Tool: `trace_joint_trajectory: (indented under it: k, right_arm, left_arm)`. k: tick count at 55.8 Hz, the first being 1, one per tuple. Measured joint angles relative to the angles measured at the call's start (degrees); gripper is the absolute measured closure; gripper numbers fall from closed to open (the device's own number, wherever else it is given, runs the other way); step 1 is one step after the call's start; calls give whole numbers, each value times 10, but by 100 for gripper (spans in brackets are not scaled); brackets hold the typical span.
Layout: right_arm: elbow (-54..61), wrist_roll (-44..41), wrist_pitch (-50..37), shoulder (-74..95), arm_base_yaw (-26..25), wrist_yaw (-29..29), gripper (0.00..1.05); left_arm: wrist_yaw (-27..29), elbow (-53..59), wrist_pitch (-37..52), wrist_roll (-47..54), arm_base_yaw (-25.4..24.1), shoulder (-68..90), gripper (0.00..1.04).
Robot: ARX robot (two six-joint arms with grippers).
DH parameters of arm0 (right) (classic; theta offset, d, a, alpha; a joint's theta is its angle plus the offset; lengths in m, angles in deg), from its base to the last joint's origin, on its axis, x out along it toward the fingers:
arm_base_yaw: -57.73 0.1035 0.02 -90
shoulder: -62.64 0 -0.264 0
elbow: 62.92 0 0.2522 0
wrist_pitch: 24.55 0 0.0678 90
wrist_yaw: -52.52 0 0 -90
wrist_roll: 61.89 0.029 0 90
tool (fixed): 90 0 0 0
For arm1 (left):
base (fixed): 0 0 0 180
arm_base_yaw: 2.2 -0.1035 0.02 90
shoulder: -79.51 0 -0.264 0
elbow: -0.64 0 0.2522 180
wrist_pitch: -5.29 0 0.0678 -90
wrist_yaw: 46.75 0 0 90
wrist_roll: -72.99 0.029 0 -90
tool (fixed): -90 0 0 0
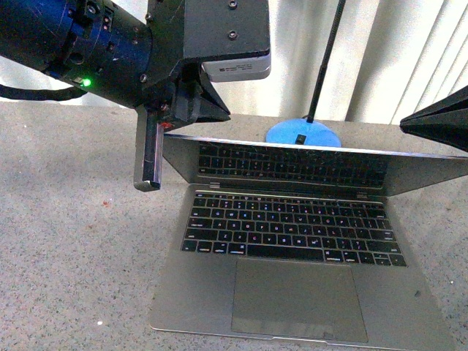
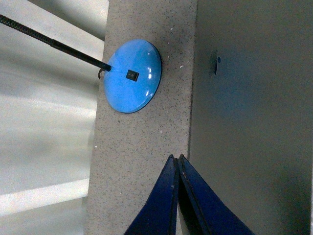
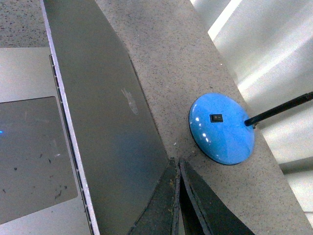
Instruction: Close laptop
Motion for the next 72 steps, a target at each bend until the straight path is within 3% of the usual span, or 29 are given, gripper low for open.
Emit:
trace_joint_trajectory:
  k: [38, 72]
  right_arm:
    - [33, -4, 15, 4, -5, 4, 102]
    - [71, -3, -23, 23, 2, 5, 102]
  left_arm:
    - [0, 70, 1, 21, 30, -8, 101]
    - [2, 101, 30, 17, 44, -8, 101]
